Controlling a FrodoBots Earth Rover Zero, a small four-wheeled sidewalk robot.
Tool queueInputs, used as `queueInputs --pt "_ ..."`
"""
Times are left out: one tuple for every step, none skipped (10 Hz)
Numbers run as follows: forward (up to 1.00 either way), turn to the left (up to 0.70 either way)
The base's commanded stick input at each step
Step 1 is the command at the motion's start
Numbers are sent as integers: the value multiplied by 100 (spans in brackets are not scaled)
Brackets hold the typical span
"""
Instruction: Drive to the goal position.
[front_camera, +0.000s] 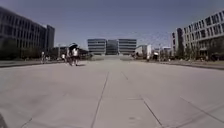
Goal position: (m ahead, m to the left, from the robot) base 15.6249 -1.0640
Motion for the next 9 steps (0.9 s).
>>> queueInputs --pt "100 40" --pt "100 40" --pt "100 24" --pt "100 0" --pt "100 0" --pt "100 23" --pt "100 15" --pt "100 8" --pt "100 0"
